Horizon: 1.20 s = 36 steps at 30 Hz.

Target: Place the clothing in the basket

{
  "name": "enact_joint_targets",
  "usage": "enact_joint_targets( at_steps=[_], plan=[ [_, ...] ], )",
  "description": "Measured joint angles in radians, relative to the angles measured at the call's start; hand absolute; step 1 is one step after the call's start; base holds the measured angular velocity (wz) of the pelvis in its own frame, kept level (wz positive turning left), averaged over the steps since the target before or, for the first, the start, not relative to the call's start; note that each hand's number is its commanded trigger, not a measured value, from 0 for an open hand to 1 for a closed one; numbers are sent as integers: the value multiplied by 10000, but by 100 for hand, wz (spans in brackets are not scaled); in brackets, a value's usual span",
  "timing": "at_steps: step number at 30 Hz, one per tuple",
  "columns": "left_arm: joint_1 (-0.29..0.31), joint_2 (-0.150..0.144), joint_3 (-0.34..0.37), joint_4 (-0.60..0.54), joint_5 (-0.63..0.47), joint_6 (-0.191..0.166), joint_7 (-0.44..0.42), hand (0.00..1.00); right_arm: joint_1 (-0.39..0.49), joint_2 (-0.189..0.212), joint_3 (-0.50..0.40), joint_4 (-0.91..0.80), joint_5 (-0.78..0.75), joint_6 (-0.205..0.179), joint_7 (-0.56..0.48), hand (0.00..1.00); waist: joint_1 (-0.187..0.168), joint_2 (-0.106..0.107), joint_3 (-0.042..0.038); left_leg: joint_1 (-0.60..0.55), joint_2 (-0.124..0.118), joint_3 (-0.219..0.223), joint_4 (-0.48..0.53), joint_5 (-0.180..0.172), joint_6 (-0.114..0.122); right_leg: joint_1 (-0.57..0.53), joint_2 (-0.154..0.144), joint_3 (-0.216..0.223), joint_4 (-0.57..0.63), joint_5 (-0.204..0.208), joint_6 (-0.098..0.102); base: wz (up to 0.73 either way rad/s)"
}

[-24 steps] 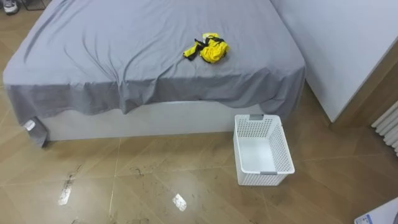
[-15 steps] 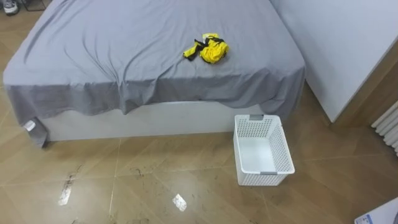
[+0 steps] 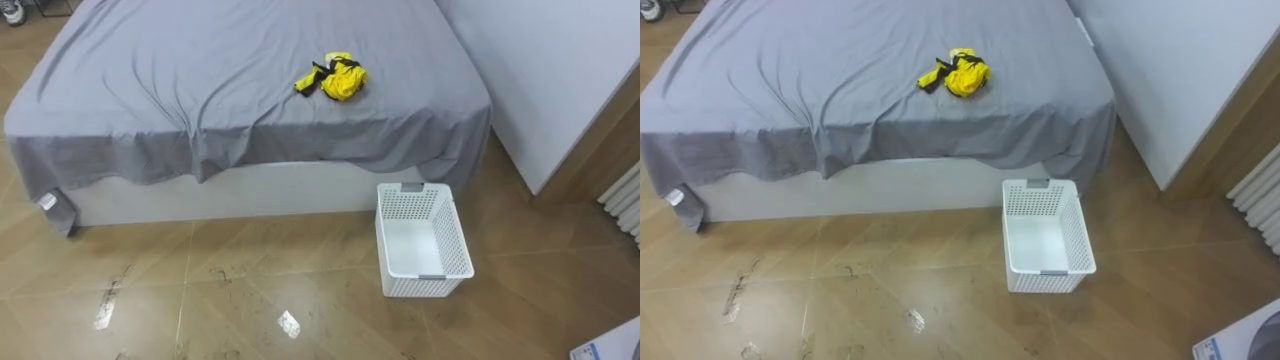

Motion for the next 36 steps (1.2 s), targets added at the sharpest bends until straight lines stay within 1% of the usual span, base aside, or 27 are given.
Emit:
enact_joint_targets(
  at_steps=[4, 6, 8, 10, 11, 12, 13, 14, 15, 16, 17, 18, 19, 20, 21, 23, 25, 27, 28, 29, 30, 31, 32, 33, 34, 35, 36],
  plan=[
    [35, -29, 465, 17, -162, -7, -4, 0, -34, 10, 26, -45, -131, 14, 274, 0, 255, 136, 32, -402, 512, 205, 1332, -757, -164, -202, 322, -97, 541, -179, -180, -27],
    [23, -27, 580, -74, -450, 8, -4, 0, 33, 19, 22, -19, -73, -1, 328, 0, 248, 150, 31, -812, 885, 242, 2483, -1224, -329, -296, 554, -204, 923, -542, -341, -8],
    [67, -36, 553, -186, -828, 7, -2, 0, 65, 18, 19, -34, 66, -20, 307, 0, 250, 124, 32, -1252, 1065, 226, 3539, -1268, -367, -343, 627, -143, 1190, -763, -465, 8],
    [30, -52, 549, -236, -1232, -24, 2, 0, 93, -44, 14, -24, 96, -45, 277, 0, 250, 119, 73, -2127, 1298, 172, 5200, -1065, -172, -214, 650, -106, 1271, -881, -608, 8],
    [41, -78, 558, -273, -1667, -98, 5, 0, 109, -63, 19, -17, 124, -42, 203, 0, 249, 86, 67, -2653, 1092, 40, 5515, -1063, -20, -112, 490, -103, 1296, -967, -617, 4],
    [19, -163, 477, -395, -1967, -209, 12, 0, 96, -89, 18, -20, 185, -22, 109, 0, 302, 57, 74, -3128, 672, 18, 4615, -1005, -13, -172, 233, -98, 1399, -1092, -535, 0],
    [34, -197, 421, -464, -2018, -280, 11, 0, 93, -135, 18, -26, 175, -8, 77, 0, 317, 38, 58, -3397, 428, 16, 4025, -896, -77, -196, 130, -78, 1420, -1150, -493, -10],
    [32, -267, 367, -577, -2173, -465, 12, 0, 103, -166, 17, -38, 168, 15, 29, 0, 342, 38, 52, -3895, 138, 12, 2612, -372, -228, -238, -27, -34, 1415, -1295, -347, -39],
    [76, -334, 378, -578, -2405, -651, 18, 0, 115, -164, 16, -39, 123, 118, -24, 0, 554, 39, 45, -4085, 52, 16, 1709, 579, -204, -159, -220, 82, 1408, -1423, -242, -52],
    [110, -357, 390, -578, -2420, -710, 18, 0, 119, -160, 20, -39, 98, 172, -26, 0, 611, 39, 31, -4114, 40, -18, 1463, 966, -203, -95, -291, 199, 1368, -1458, -235, -49],
    [171, -364, 482, -593, -2427, -809, 4, 0, 135, -139, 8, -41, 31, 220, -25, 0, 550, 2, -18, -4228, -94, 50, 1434, 1518, -69, 38, -491, 254, 1305, -1637, -77, -11],
    [141, -363, 569, -602, -2382, -817, -39, 0, 169, -118, -73, -53, 31, 220, -46, 0, 502, -115, -66, -4536, -318, 230, 1694, 1603, 51, 46, -746, 283, 1211, -1786, 132, 13],
    [83, -364, 568, -611, -2378, -819, -45, 0, 175, -116, -152, -53, -6, 222, -66, 0, 477, -211, -93, -4722, -411, 406, 1889, 1551, 124, 39, -871, 281, 1180, -1829, 244, 24],
    [17, -369, 604, -678, -2385, -822, -55, 0, 185, -111, -388, -37, -57, 224, -80, 0, 426, -307, -129, -4861, -567, 896, 2279, 1137, 793, 3, -1183, 213, 1177, -2006, 567, 13],
    [37, -359, 661, -694, -2398, -830, -60, 0, 112, -95, -497, -46, -78, 221, -84, 0, 498, -381, -40, -4852, -711, 1057, 2745, 782, 1200, 84, -1333, 366, 1174, -1980, 635, 0],
    [71, -296, 690, -587, -2390, -829, -70, 0, 200, -78, -501, -152, -75, 134, -84, 0, 569, -413, -35, -4491, -795, 1191, 3297, 159, 1335, 401, -1481, 598, 1313, -1577, 728, -19],
    [98, -247, 617, -577, -2372, -829, -70, 0, 308, -49, -439, -592, 74, 67, -153, 0, 609, -370, 42, -3919, -803, 1314, 3417, -232, 1394, 342, -1547, 611, 2508, -1055, 795, -20],
    [147, -152, 338, -554, -2268, -806, -69, 0, 294, -15, -460, -1126, 116, -42, -163, 0, 530, -389, 70, -2725, -1133, 1143, 2316, -605, 1434, -746, -1826, 593, 5567, 63, 705, -2],
    [151, -150, 260, -553, -2143, -791, -68, 0, 299, -24, -467, -1179, 118, -47, -170, 0, 524, -341, 65, -2490, -1150, 1079, 2174, -662, 1473, -1078, -1841, 609, 6309, 562, 599, 0],
    [87, -147, 154, -575, -1925, -786, -64, 0, 313, -31, -466, -1292, 130, -43, -190, 0, 552, -211, 82, -1984, -1117, 967, 1804, -729, 1486, -1726, -1772, 511, 7486, 624, 466, 0],
    [80, -149, 138, -582, -1864, -785, -61, 0, 321, -30, -463, -1406, 155, -41, -193, 0, 563, -177, 87, -1753, -1076, 901, 1624, -741, 1479, -2108, -1713, 333, 7893, 368, 344, 14],
    [56, -122, 89, -618, -1669, -787, -60, 0, 328, -16, -451, -1758, 182, -24, -169, 0, 535, 28, 132, -1410, -915, 675, 1409, -774, 1456, -2849, -1373, -40, 8154, -257, 170, 23],
    [-58, -97, 36, -615, -1557, -794, -60, 0, 290, -12, -442, -2052, 191, -32, -132, 0, 545, 138, 174, -1094, -729, 540, 1166, -798, 1413, -3624, -918, -226, 7709, -714, 84, 35],
    [-141, -69, -125, -609, -1552, -794, -63, 0, 218, 11, -432, -2218, 167, -63, -106, 0, 512, 267, 225, -791, -573, 407, 934, -825, 1362, -4199, -455, -503, 6515, -835, 12, 26],
    [-177, -65, -178, -613, -1541, -795, -65, 0, 181, 23, -432, -2281, 136, -96, -82, 0, 504, 247, 206, -625, -534, 301, 814, -838, 1336, -4415, -269, -621, 5743, -805, -36, 37],
    [-232, -49, -307, -616, -1497, -794, -66, 0, 177, 34, -453, -2475, 65, -137, -55, 0, 477, 254, 201, -299, -509, 127, 546, -864, 1286, -4666, 12, -780, 4078, -539, -210, 42],
    [-233, -63, -518, -614, -1489, -793, -65, 0, 159, 27, -465, -2716, 49, -160, -97, 0, 504, 254, 194, 100, -492, 14, 257, -920, 1189, -4809, 233, -916, 2535, 231, -446, 44]
  ],
)
